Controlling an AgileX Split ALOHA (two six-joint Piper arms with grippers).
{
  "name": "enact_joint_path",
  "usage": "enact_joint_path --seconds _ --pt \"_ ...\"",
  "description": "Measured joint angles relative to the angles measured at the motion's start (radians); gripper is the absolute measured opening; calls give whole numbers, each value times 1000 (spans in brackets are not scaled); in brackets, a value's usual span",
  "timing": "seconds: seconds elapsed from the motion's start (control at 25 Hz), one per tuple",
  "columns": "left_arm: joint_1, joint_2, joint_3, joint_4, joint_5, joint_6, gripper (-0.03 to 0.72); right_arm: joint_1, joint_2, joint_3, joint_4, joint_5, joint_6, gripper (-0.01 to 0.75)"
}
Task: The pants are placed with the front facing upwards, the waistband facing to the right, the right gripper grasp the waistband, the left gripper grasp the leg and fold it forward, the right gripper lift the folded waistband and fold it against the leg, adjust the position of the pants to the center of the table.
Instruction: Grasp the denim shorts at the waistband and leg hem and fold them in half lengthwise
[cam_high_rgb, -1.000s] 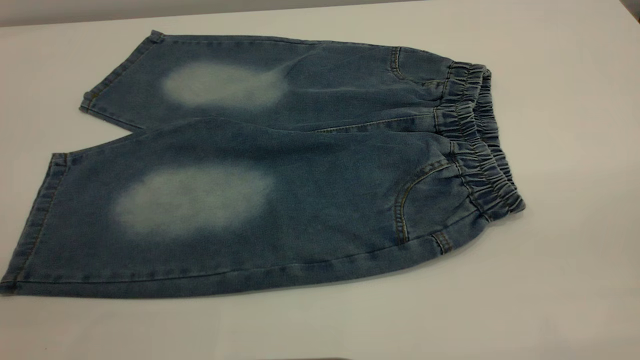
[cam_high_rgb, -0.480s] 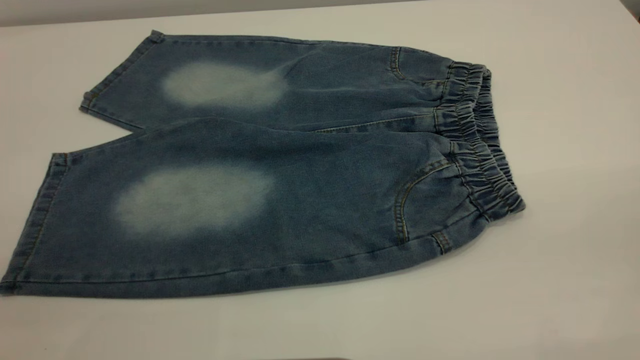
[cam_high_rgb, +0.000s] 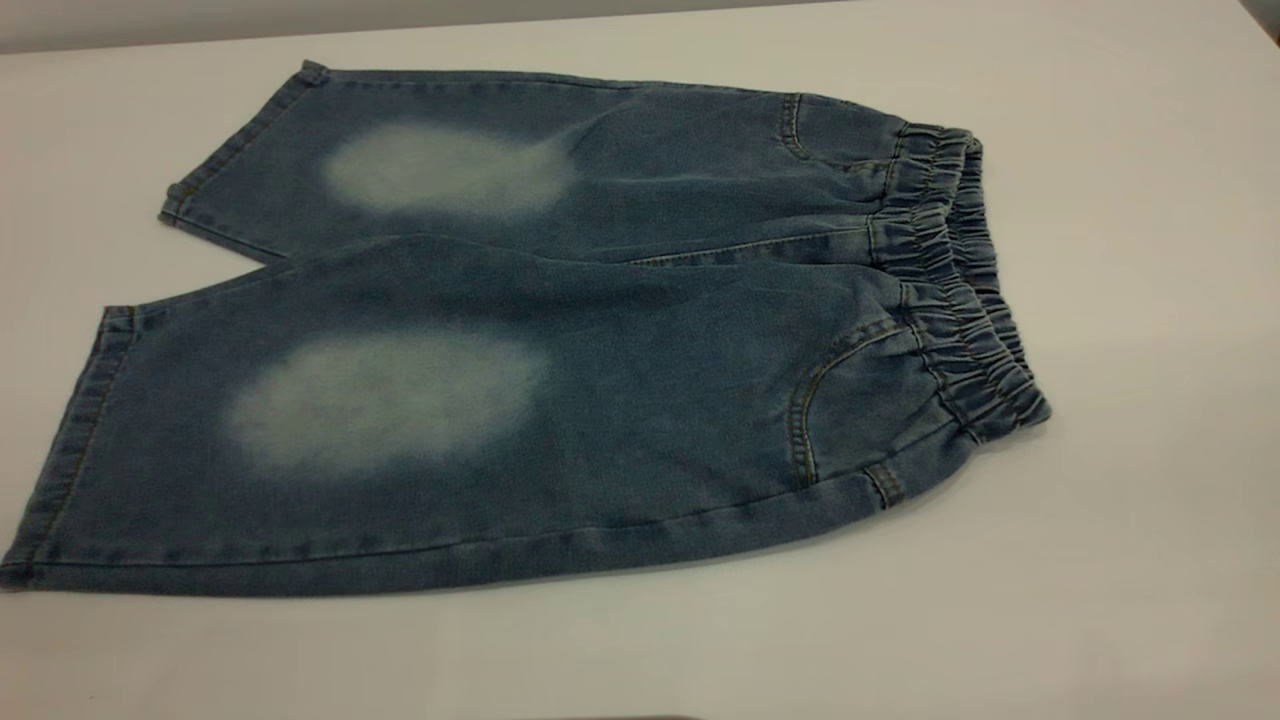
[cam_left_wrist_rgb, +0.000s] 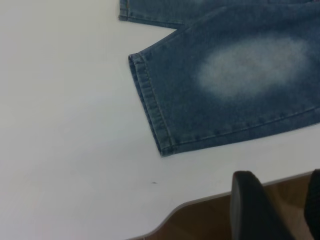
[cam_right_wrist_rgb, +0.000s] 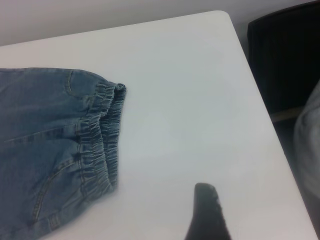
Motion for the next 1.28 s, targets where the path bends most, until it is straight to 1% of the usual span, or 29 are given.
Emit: enact_joint_path --seconds 0.72,0.88,0.96,1.12,1.2,1.28 --pt "0 0 0 0 0 0 244 0 0 0 0 0 0 460" --pt "0 12 -4 17 -9 -38 244 0 55 -2 0 -6 0 460" --pt "0 67 -22 21 -33 -59 244 0 128 -17 1 -28 0 460" --pt "0 291 -95 20 -149 -68 244 0 315 -39 20 -93 -10 460" --pt "0 432 -136 15 -194 -57 246 0 415 -40 71 -134 -49 460" --pt "0 560 -175 6 -222 -15 265 0 518 -40 170 -185 -126 460"
